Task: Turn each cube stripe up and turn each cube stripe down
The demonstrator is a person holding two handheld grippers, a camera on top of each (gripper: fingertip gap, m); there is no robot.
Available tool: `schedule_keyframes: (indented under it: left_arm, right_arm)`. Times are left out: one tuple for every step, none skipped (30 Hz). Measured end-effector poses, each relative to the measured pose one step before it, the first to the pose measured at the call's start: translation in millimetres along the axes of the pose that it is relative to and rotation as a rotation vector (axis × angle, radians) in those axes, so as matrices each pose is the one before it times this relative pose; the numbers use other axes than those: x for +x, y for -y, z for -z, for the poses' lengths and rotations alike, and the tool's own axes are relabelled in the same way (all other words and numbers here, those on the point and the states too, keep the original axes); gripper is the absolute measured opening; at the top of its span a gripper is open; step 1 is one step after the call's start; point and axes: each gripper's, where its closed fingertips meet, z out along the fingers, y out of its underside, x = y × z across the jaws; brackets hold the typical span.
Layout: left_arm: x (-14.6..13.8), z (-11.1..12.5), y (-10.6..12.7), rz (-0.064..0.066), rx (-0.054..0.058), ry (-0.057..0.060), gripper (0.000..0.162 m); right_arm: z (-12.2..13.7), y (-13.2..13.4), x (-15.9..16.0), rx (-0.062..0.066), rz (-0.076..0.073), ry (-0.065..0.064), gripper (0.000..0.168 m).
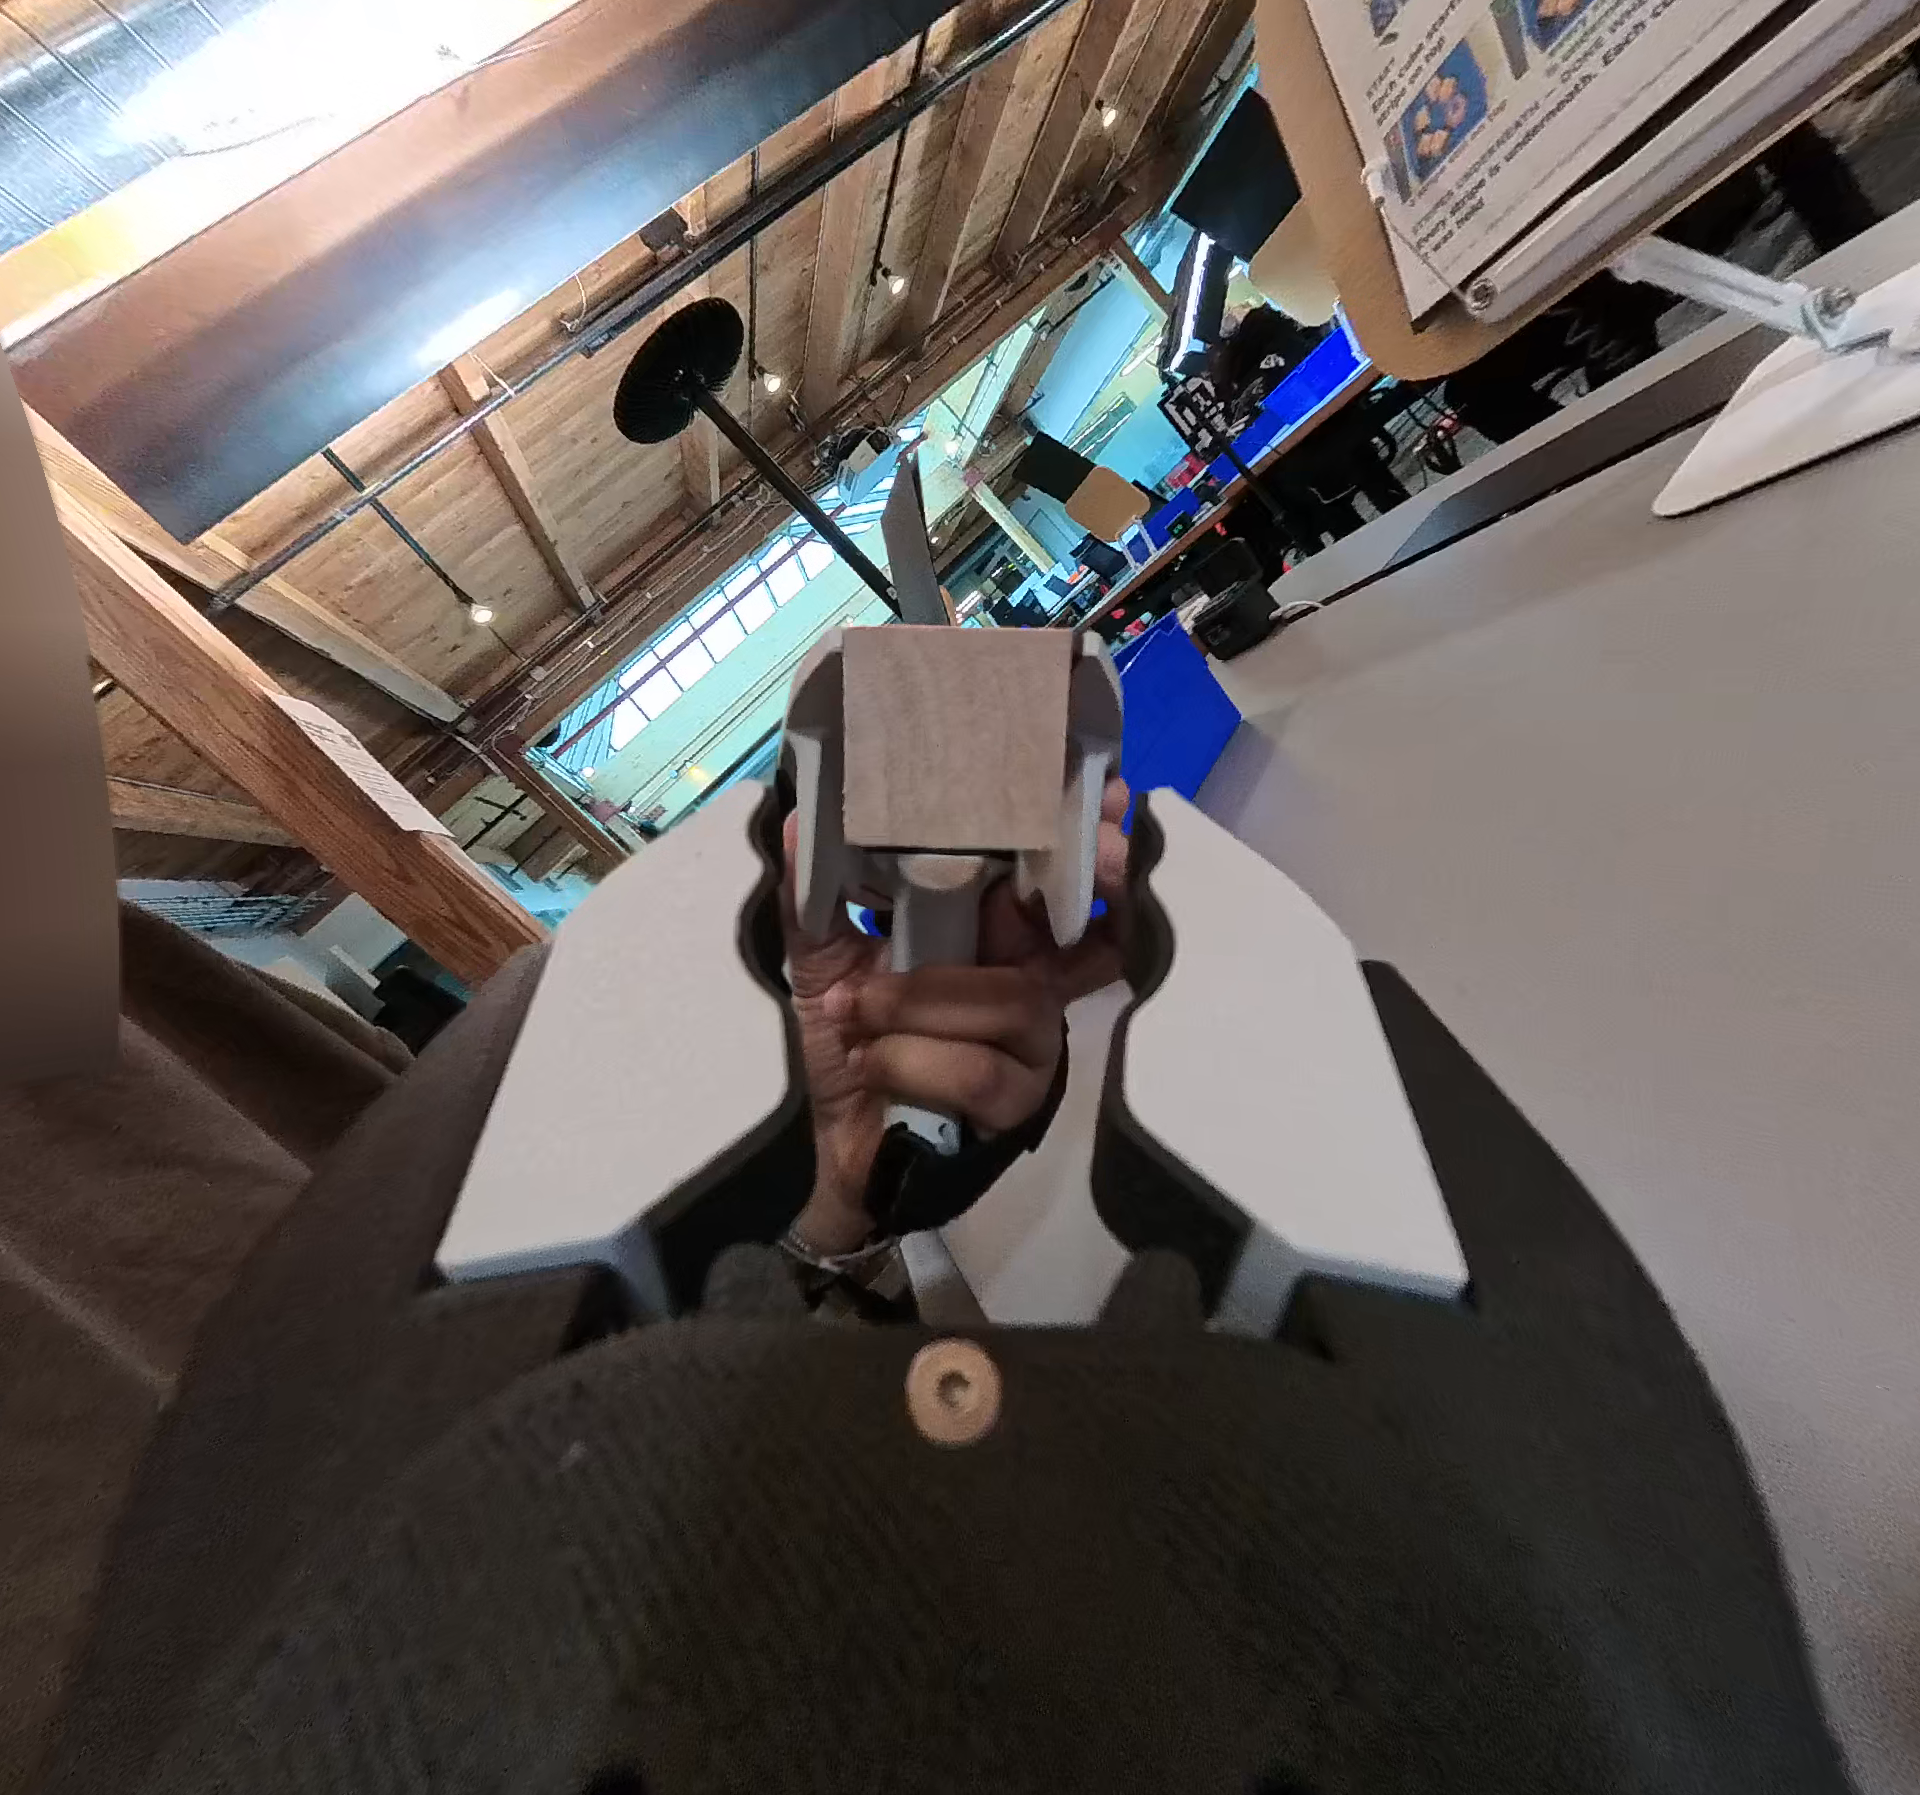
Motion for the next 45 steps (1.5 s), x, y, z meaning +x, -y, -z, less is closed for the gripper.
schedule_keyframes:
  left_arm:
    - [1.27,-0.71,-1.17,0.0077,0.0,-0.0098,0.043]
    - [0.67,-0.79,-1.46,0.007,-0.0003,-0.0068,0.043]
    - [0.24,-0.89,-1.71,0.0065,-0.0008,-0.0043,0.043]
    - [0.06,-0.88,-1.99,0.0061,-0.0022,-0.004,0.043]
    - [0.07,-0.8,-2.08,0.0058,-0.0042,-0.0046,0.043]
    - [0.06,-0.45,-1.01,0.0044,0.0011,-0.0035,0.044]
    - [0.15,0.27,0.26,0.0054,0.0069,-0.004,0.043]
    - [0.15,0.34,-0.25,0.0025,-0.001,-0.0042,0.043]
    - [0.1,0.41,-0.33,0.0003,-0.0026,-0.0028,0.043]
    - [-0.93,0.59,-0.05,-0.0033,-0.0005,0.0076,0.044]
    - [-3.33,0.5,0.75,-0.0113,0.0052,0.0285,0.049]
    - [-4.5,0.72,1.21,-0.0183,0.0079,0.0385,0.061]
    - [-3.36,1.04,1.63,-0.021,0.0066,0.0287,0.071]
    - [-2.73,1.33,1.86,-0.021,0.0031,0.0239,0.08]
    - [-2.34,1.66,2.28,-0.0209,0.0018,0.021,0.084]
    - [-2.05,2.12,2.22,-0.0235,0.0013,0.0192,0.084]
    - [-2.58,2.12,1.75,-0.0242,-0.0002,0.0217,0.084]
    - [-2.29,2.04,0.94,-0.0239,-0.0038,0.0183,0.084]
    - [-1.88,1.64,0.08,-0.0191,-0.0076,0.0146,0.084]
    - [-1.43,1.14,-0.6,-0.0154,-0.0105,0.0111,0.084]
    - [-0.86,0.67,-1.42,-0.0129,-0.0122,0.0066,0.084]
    - [-1.11,0.27,-1.83,-0.0094,-0.0123,0.007,0.084]
    - [-1.68,0.09,-2.12,-0.0065,-0.0105,0.0104,0.084]
    - [-2.1,0.03,-2.41,-0.0031,-0.0098,0.0108,0.083]
    - [-2.2,0.04,-2.07,0.0029,-0.0079,0.0089,0.083]
    - [-2.31,0.12,-1.67,0.0096,-0.005,0.0062,0.083]
    - [-2.54,0.06,-1.47,0.0124,-0.0073,0.0033,0.083]
    - [-2.64,0.38,-1.35,0.0111,-0.0106,0.002,0.083]
    - [-2.53,0.75,-0.38,0.0087,-0.0081,0.0047,0.083]
    - [-2.11,1.36,0.74,0.0014,-0.0024,0.0069,0.083]
    - [-2.11,1.63,1.7,-0.0069,0.0038,0.0106,0.083]
    - [-2.21,1.75,1.52,-0.0113,0.0043,0.015,0.082]
    - [-2.51,1.6,1.0,-0.0119,0.0025,0.0164,0.082]
    - [-2.09,1.3,0.39,-0.0091,0.0003,0.0131,0.082]
    - [-1.89,0.77,0.12,-0.0043,-0.0008,0.01,0.082]
    - [-1.7,0.44,-0.35,0.0,-0.0013,0.0071,0.082]
    - [-1.63,0.03,-0.72,0.0029,-0.0031,0.0045,0.082]
    - [-1.67,-0.19,-1.26,0.0041,-0.0046,0.0036,0.082]
    - [-1.8,-0.15,-1.53,0.0042,-0.0056,0.0045,0.082]
    - [-1.68,-0.11,-1.5,0.0033,-0.0058,0.0049,0.082]
    - [-1.42,-0.04,-1.22,0.0022,-0.0045,0.0039,0.082]
    - [-0.83,0.03,-0.63,0.0013,-0.0027,0.0015,0.082]
    - [-0.59,0.08,-0.53,0.0011,-0.0023,0.0005,0.082]
    - [-0.47,0.11,-0.32,0.0011,-0.003,-0.0006,0.081]
    - [-0.36,0.18,-0.31,0.0012,-0.0027,-0.0012,0.081]
  right_arm:
    - [-1.13,-0.07,-0.37,0.0019,0.0083,-0.0042,0.063]
    - [-0.99,0.15,-0.51,0.0039,0.0051,-0.0016,0.062]
    - [-0.82,-0.04,-0.59,0.0023,0.0023,0.0008,0.059]
    - [-0.76,-0.58,-0.66,-0.0018,0.0019,0.003,0.053]
    - [-0.4,-0.68,-0.94,-0.0032,0.0048,0.0055,0.044]
    - [-0.04,0.08,-0.79,0.0013,0.0065,0.0043,0.044]
    - [0.13,0.73,-0.05,0.004,0.0064,-0.0026,0.044]
    - [0.11,1.01,-0.21,0.0045,0.0073,-0.0027,0.044]
    - [0.02,0.48,-0.08,0.0004,0.0068,-0.0029,0.043]
    - [0.07,0.51,0.62,0.0001,0.0094,-0.0063,0.044]
    - [0.26,1.26,-0.23,0.0023,0.0125,-0.0014,0.044]
    - [0.37,2.26,-1.56,0.0037,0.012,0.0051,0.043]
    - [0.16,3.17,-1.81,0.0024,0.0156,0.0072,0.043]
    - [0.22,4.43,-1.23,-0.0005,0.0299,0.0046,0.043]
    - [0.75,7.72,-0.02,0.0037,0.0422,-0.0036,0.043]
    - [1.55,12.68,1.19,0.0134,0.0481,-0.0111,0.043]
    - [2.46,17.03,2.77,0.0182,0.0575,-0.0165,0.043]
    - [3.04,19.83,6.35,0.0182,0.0673,-0.0325,0.043]
    - [2.89,20.78,11.74,0.0121,0.0719,-0.0556,0.043]
    - [1.95,19.07,16.04,-0.0013,0.0695,-0.0647,0.043]
    - [0.67,15.79,19.86,-0.0177,0.0625,-0.0697,0.043]
    - [-0.64,11.55,23.87,-0.0302,0.0651,-0.077,0.043]
    - [-2.07,6.38,27.4,-0.0359,0.0819,-0.0814,0.044]
    - [-4.33,-0.09,30.7,-0.0382,0.0984,-0.0865,0.044]
    - [-7.35,-7.71,32.82,-0.0395,0.1007,-0.0924,0.044]
    - [-10.56,-15.68,31.15,-0.0494,0.0777,-0.0912,0.044]
    - [-13.32,-22.31,24.28,-0.0717,0.0234,-0.0652,0.044]
    - [-14.61,-23.1,14.85,-0.0798,-0.0283,-0.0187,0.044]
    - [-13.75,-19.26,9.18,-0.0644,-0.0597,0.0041,0.044]
    - [-12.5,-17.03,7.67,-0.0594,-0.0606,-0.0003,0.044]
    - [-11.59,-17.11,6.85,-0.0727,-0.0395,-0.0098,0.044]
    - [-10.6,-17.24,4.86,-0.0877,-0.005,-0.013,0.044]
    - [-9.51,-14.2,3.63,-0.0787,0.0226,-0.0182,0.044]
    - [-7.63,-9.37,3.48,-0.0527,0.0261,-0.0287,0.044]
    - [-5.43,-4.45,1.29,-0.0252,0.0191,-0.0206,0.044]
    - [-3.81,-1.6,-1.5,-0.0076,0.008,-0.0037,0.044]
    - [-3.01,-1.19,-3.14,-0.0068,-0.0004,0.0089,0.044]
    - [-2.58,-1.23,-3.44,-0.0067,-0.0037,0.0145,0.044]
    - [-2.54,-0.98,-2.78,-0.0015,-0.0051,0.0131,0.044]
    - [-2.39,-1.25,-1.25,-0.0005,-0.0063,0.006,0.044]
    - [-1.51,0.69,-0.29,0.0119,-0.0044,0.0019,0.044]
    - [-1.34,0.01,-0.3,0.0034,0.0,0.0031,0.044]
    - [-1.05,-0.34,0.22,0.0001,0.0023,0.0003,0.044]
    - [-0.91,-1.05,0.1,-0.0045,0.0017,0.0006,0.044]
    - [-1.45,-1.99,-0.27,-0.0091,0.0002,0.0032,0.044]
